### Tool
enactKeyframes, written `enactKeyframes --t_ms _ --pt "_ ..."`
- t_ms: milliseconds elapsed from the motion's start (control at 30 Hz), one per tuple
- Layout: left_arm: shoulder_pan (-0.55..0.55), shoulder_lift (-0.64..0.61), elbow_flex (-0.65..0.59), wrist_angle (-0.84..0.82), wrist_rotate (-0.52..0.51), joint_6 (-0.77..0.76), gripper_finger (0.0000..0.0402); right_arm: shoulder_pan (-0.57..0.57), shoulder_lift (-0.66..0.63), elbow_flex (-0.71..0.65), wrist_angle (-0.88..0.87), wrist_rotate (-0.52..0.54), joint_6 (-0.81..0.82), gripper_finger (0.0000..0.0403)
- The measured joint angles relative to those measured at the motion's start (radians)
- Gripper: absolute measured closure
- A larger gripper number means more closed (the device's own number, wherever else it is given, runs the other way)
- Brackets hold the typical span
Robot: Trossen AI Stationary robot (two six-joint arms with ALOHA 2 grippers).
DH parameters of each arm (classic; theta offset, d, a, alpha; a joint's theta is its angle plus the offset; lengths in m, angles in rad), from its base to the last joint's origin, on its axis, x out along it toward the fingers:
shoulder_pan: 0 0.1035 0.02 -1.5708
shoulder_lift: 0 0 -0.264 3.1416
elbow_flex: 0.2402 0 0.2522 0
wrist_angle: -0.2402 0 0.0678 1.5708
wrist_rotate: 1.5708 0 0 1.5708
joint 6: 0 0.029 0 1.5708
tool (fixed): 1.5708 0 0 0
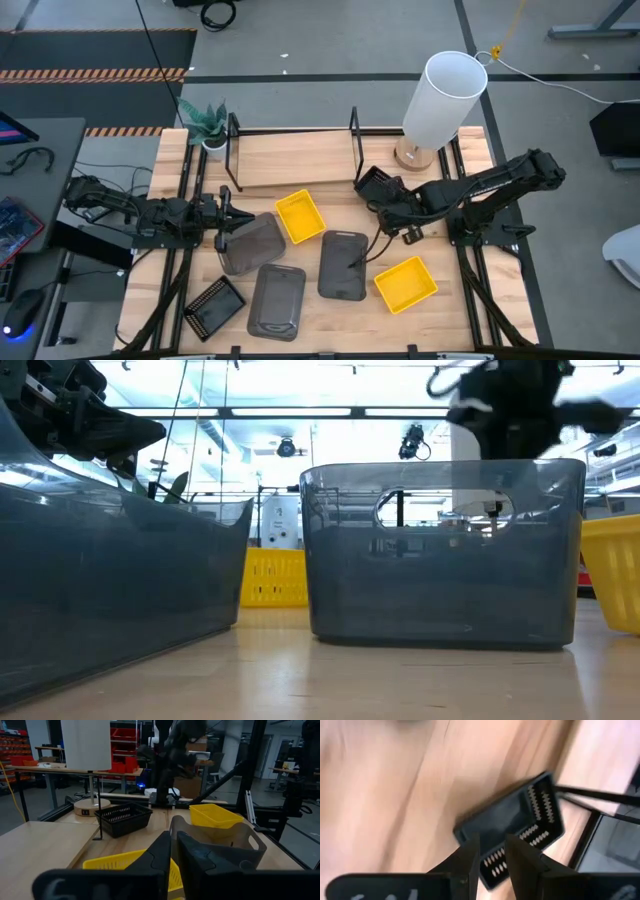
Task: Stack baskets on shelf by color
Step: Stack the bottom gray bin on top of the gray bin
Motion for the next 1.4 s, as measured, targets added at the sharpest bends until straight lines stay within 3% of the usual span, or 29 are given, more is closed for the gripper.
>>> enactKeyframes --t_ms 200,367,500,867,1400 --pt "0.000 0.000 0.000 0.000 0.000 0.000 0.0373 0.018 0.019 0.086 0.083 0.002 0.188 0.0307" --pt "0.000 0.000 0.000 0.000 0.000 0.000 0.0369 0.030 0.130 0.186 0.085 0.002 0.267 0.0307" --pt "0.000 0.000 0.000 0.000 0.000 0.000 0.0364 0.036 0.241 0.297 0.087 -0.008 0.286 0.0308" --pt "0.000 0.000 0.000 0.000 0.000 0.000 0.0374 0.039 0.497 0.634 0.091 -0.169 0.279 0.0305" --pt "0.000 0.000 0.000 0.000 0.000 0.000 0.0370 0.170 0.766 0.870 0.185 -0.289 0.410 0.0299"
